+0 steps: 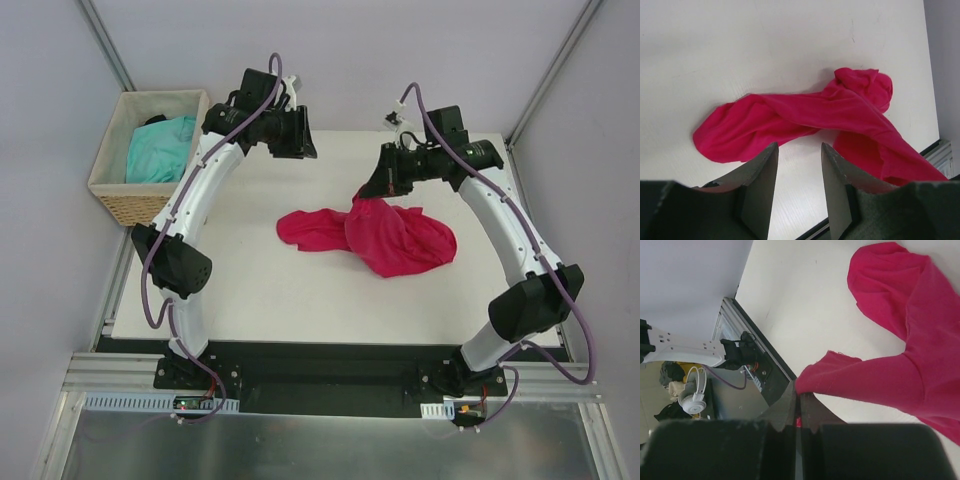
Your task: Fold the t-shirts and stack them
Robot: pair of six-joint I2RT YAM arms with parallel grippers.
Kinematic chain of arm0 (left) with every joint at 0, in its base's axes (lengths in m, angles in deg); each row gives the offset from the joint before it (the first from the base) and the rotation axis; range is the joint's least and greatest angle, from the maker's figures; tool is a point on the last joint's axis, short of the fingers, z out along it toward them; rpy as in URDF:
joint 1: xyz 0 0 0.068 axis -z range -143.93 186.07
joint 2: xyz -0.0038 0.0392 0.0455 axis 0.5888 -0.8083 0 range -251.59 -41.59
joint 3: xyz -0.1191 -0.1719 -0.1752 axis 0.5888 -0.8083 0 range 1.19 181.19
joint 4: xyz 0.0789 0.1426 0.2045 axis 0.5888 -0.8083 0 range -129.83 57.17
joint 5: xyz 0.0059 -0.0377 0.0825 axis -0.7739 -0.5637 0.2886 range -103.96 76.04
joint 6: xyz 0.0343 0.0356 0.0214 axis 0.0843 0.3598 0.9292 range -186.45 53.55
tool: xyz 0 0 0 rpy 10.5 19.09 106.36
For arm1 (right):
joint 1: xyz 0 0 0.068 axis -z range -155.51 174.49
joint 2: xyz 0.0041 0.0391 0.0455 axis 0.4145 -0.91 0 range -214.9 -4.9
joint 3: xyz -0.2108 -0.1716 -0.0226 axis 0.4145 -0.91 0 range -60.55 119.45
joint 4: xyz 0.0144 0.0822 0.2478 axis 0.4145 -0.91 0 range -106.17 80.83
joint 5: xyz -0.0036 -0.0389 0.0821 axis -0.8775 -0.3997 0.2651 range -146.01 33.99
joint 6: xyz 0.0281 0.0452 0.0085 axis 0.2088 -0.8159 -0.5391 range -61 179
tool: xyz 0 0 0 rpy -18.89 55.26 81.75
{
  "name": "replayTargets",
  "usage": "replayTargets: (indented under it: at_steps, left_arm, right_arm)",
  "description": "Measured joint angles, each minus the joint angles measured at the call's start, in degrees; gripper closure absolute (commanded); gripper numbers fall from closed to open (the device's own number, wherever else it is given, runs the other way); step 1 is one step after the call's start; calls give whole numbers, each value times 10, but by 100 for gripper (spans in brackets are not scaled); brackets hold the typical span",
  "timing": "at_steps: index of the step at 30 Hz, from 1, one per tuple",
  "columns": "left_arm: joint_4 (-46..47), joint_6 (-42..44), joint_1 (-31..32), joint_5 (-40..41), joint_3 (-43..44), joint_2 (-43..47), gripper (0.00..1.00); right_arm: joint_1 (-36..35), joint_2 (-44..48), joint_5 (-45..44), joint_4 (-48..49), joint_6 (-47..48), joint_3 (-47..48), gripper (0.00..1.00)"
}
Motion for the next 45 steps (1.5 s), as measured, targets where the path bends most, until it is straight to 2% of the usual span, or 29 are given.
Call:
replayTargets:
  at_steps: [6,12,17,21,24,27,29,36,38,40,45]
  left_arm:
    - [0,-4,-7,-16,6,-2,60]
    - [0,-5,-7,-39,33,-24,59]
    - [0,-3,-7,-69,54,-38,57]
    - [6,10,-7,-85,72,-38,53]
    - [20,19,-7,-87,77,-34,53]
    - [29,26,-7,-93,77,-34,47]
    - [31,31,-7,-103,77,-34,42]
    - [45,53,-7,-115,58,-34,39]
    - [45,59,-7,-116,56,-38,39]
    - [47,61,-7,-119,56,-41,39]
    - [49,61,-8,-136,56,-46,38]
  right_arm:
    - [-3,-1,-7,15,-2,44,99]
    - [-2,-11,-59,33,-3,117,99]
    - [21,-49,-97,53,-3,243,99]
    - [54,-60,-119,102,-8,314,99]
    - [78,-47,-122,160,-23,320,99]
    - [91,-36,-117,198,-36,320,99]
    - [92,-32,-102,215,-44,320,99]
    - [114,-30,46,308,-133,308,97]
    - [123,-32,87,347,-180,308,97]
    - [129,-39,130,427,-252,308,96]
    - [129,-81,180,582,-406,319,96]
